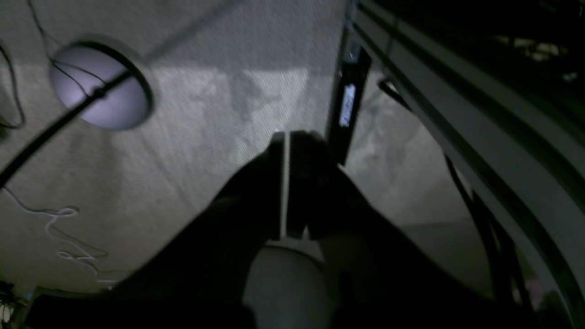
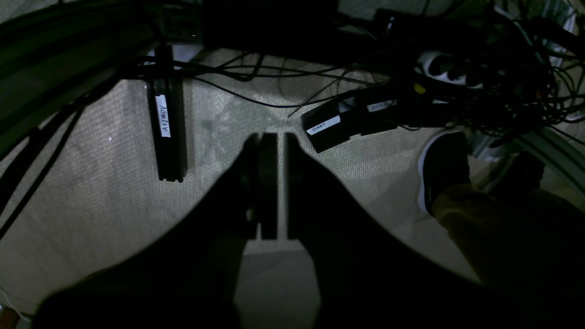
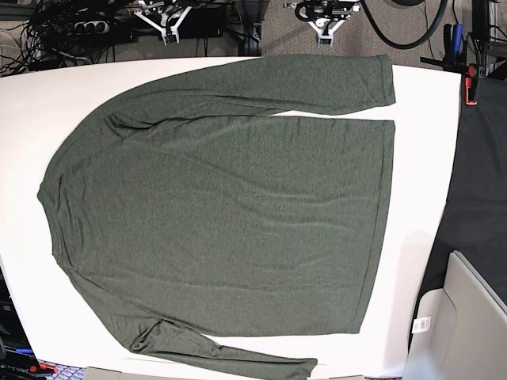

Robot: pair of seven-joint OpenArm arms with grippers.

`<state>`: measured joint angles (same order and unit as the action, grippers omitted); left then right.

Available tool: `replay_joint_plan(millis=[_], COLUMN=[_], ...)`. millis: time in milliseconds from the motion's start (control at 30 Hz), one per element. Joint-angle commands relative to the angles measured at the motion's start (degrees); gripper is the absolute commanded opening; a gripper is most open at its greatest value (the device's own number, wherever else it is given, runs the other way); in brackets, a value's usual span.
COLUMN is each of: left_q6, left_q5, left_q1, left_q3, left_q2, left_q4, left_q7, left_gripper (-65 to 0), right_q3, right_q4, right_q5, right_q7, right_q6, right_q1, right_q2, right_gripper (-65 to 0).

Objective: Fold the T-shirt properly
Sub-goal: 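Move both grippers from rest toward the green shirt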

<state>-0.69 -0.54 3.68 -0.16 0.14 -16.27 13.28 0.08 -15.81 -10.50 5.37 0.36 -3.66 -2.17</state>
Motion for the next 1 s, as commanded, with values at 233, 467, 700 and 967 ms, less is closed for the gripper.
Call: replay_joint_plan(millis=[233,467,700,967], left_q6=[0.12,0.12,0.12,0.12], left_q5=[0.05,0.05,0.05,0.05], left_q1=[0.14,0.93,3.83,7.26], left_q3=[-0.14,-0.23,-0.23,-0.32], left_q2=[-0.27,-0.27,-0.8,-3.53], left_q4=[-0.12,-0.12,-0.12,-3.2], left_q7=[-0.49,-0.93,-4.71,-6.11], left_gripper=[-64.9,-64.9,-64.9,-65.0], right_q3=[-0.03,-0.21,-0.03,-0.21], right_q4=[-0.32,-0.32,-1.2,-11.48], right_q5=[0.08,-0.27,-0.18,-0.18], right_q7=[-0.14,-0.31,-0.4,0.04], right_q6=[-0.14,-0.14,-0.14,-0.14], right_q1=[0.1,0.1,-1.75,-8.87], right_q2=[-0.07,-0.07,-1.21,-5.17], right_gripper=[-64.8,-64.8,-64.8,-64.9])
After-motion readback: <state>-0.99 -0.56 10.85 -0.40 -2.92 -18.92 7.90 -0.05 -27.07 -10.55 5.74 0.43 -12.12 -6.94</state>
